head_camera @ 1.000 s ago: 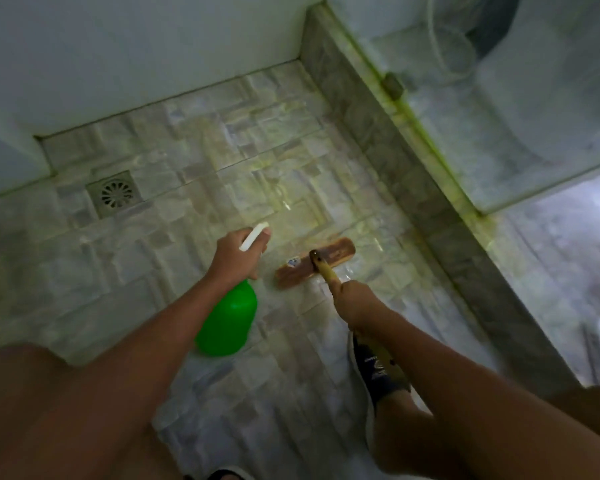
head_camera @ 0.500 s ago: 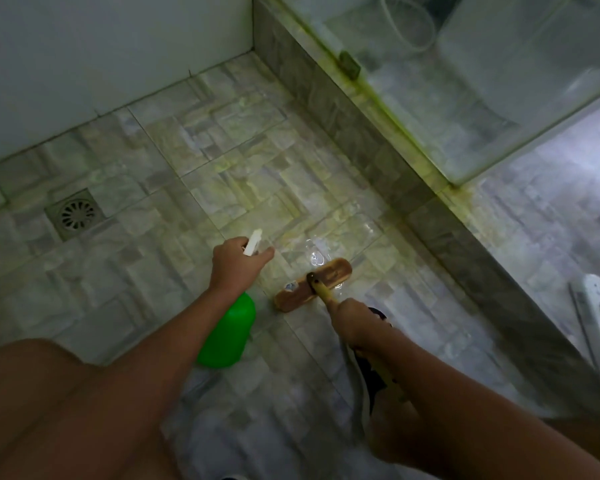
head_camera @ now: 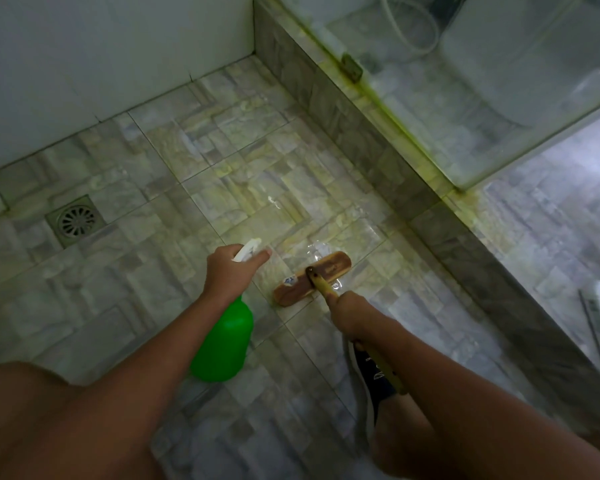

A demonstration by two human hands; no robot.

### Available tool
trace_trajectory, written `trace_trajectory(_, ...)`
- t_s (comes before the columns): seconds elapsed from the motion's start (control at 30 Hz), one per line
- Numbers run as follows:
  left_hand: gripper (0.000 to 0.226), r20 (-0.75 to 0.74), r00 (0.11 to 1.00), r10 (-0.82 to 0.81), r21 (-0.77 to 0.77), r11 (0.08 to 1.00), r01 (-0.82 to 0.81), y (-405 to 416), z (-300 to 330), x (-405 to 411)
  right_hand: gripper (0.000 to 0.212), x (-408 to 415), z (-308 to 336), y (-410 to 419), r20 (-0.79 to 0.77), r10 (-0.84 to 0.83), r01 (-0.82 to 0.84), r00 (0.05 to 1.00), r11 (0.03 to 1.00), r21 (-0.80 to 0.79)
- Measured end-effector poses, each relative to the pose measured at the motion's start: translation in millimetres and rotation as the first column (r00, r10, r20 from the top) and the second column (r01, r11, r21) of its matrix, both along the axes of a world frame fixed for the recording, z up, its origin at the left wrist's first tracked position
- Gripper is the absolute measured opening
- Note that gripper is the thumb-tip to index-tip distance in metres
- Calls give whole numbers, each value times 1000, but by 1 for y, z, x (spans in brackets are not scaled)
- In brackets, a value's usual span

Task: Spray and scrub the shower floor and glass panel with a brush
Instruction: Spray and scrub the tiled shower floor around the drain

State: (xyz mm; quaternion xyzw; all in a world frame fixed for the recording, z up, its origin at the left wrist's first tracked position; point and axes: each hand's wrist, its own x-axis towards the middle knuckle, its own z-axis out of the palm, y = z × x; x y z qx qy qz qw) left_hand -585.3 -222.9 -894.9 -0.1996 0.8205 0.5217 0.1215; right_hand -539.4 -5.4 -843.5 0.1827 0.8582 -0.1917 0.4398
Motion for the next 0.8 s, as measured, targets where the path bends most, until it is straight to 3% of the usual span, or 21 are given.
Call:
trace_trajectory(0.2,50,-1,999,32,-41,999,-32,5,-2,2,52,-8,-11,-3,-27,-117,115,993,990,-88)
trace_trajectory(0.33,63,14,1000,-7,17,1000,7,2,-8,0,51,-35,-6,8,-55,-22,17,998,996,-88)
trace_trajectory(0.43,60,-32,994,-102,-14,995,101,20,-1,-6,48,-69,18,34,-53,6,-13,999,993,-117)
trace_trajectory(0.67,63,-79,958,-275,-126,956,264,83,-1,-16,53,-75,56,149,42,203,-205,978,977,60)
trace_trajectory(0.8,60,-95,947,-306,-121,948,294,103,-6,-18,41,-37,51,190,63,215,-222,975,964,147)
